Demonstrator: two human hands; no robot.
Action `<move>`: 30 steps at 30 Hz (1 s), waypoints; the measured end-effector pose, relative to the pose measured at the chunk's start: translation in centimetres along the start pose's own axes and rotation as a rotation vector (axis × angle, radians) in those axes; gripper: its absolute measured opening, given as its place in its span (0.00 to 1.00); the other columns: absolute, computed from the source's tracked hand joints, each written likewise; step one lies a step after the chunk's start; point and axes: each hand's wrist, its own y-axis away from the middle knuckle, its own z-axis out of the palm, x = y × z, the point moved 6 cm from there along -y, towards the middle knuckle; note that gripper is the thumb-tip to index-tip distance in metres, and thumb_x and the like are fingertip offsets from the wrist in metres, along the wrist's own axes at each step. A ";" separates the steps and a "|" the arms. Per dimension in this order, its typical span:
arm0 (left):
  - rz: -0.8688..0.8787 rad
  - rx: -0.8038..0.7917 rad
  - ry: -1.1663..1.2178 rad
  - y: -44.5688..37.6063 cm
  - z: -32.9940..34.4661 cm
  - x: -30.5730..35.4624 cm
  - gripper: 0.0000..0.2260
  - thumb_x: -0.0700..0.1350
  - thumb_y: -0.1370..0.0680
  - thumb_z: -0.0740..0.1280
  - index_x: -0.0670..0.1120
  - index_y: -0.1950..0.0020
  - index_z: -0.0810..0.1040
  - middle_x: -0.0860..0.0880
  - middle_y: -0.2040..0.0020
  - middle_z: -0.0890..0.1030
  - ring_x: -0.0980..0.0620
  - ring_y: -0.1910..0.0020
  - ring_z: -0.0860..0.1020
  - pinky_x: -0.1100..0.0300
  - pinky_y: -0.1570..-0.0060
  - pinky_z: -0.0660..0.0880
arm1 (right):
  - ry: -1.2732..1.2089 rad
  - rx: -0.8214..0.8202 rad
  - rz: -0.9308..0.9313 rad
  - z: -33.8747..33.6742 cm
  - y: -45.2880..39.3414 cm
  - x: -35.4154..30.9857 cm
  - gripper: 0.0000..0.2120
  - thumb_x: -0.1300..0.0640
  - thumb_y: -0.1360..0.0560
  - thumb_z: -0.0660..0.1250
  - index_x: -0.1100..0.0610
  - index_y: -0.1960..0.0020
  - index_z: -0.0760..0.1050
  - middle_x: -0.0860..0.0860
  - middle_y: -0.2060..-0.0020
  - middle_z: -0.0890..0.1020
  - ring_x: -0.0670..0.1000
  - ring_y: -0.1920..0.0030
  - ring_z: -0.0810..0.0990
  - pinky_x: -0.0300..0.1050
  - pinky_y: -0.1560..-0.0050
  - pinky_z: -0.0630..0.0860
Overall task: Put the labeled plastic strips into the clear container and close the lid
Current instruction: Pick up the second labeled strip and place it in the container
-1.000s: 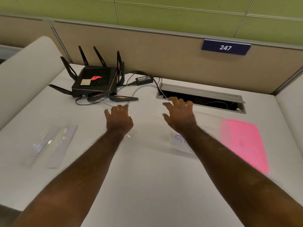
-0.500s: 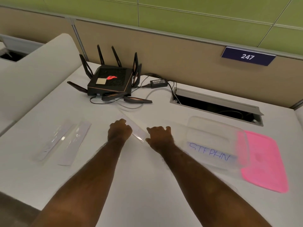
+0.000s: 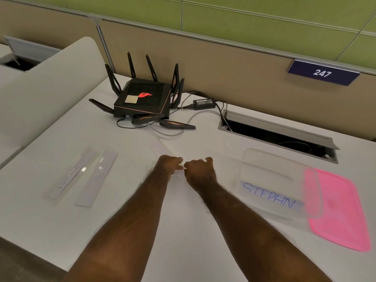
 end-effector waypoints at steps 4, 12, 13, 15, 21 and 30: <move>-0.032 0.033 0.042 0.3 -0.5 -0.5 0.07 0.41 0.25 0.67 0.38 0.60 0.77 0.46 0.67 0.78 0.52 0.74 0.69 0.63 0.74 0.65 | -0.106 -0.032 -0.048 -0.4 0.5 -0.3 0.16 0.49 0.21 0.57 0.53 0.40 0.77 0.52 0.46 0.82 0.56 0.46 0.79 0.55 0.38 0.62; 0.027 0.103 -0.187 1.1 -1.9 -0.3 0.09 0.43 0.28 0.73 0.39 0.60 0.76 0.44 0.62 0.78 0.49 0.66 0.75 0.59 0.63 0.71 | -0.427 -0.262 -0.114 -1.0 1.2 0.8 0.36 0.69 0.34 0.62 0.45 0.30 0.68 0.46 0.30 0.71 0.54 0.33 0.69 0.52 0.35 0.66; 0.037 0.081 -0.241 1.5 -1.8 0.1 0.10 0.44 0.28 0.74 0.40 0.57 0.75 0.45 0.58 0.78 0.47 0.62 0.76 0.58 0.58 0.72 | -0.432 -0.247 -0.117 -1.3 1.0 1.1 0.36 0.70 0.33 0.62 0.45 0.29 0.66 0.47 0.29 0.70 0.54 0.32 0.68 0.53 0.34 0.66; 0.058 0.054 -0.277 2.7 -1.9 0.9 0.12 0.44 0.28 0.75 0.43 0.52 0.74 0.45 0.53 0.77 0.45 0.54 0.76 0.56 0.52 0.74 | -0.435 -0.200 -0.111 -2.0 0.6 1.8 0.37 0.70 0.31 0.63 0.45 0.27 0.64 0.47 0.27 0.67 0.54 0.29 0.65 0.55 0.32 0.65; 0.147 -0.107 -0.091 8.5 -3.0 2.8 0.11 0.43 0.24 0.66 0.39 0.44 0.81 0.45 0.53 0.85 0.49 0.64 0.74 0.59 0.65 0.67 | -0.284 -0.050 -0.123 -4.6 -0.8 4.6 0.39 0.70 0.28 0.66 0.44 0.25 0.60 0.47 0.23 0.61 0.52 0.24 0.58 0.59 0.30 0.62; 0.273 -0.361 -0.224 9.7 -4.0 4.5 0.15 0.41 0.21 0.60 0.51 0.54 0.86 0.53 0.65 0.83 0.54 0.68 0.70 0.62 0.67 0.66 | -0.293 -0.015 -0.096 -6.5 -0.6 9.5 0.36 0.59 0.28 0.73 0.43 0.26 0.61 0.44 0.25 0.64 0.51 0.24 0.59 0.58 0.31 0.62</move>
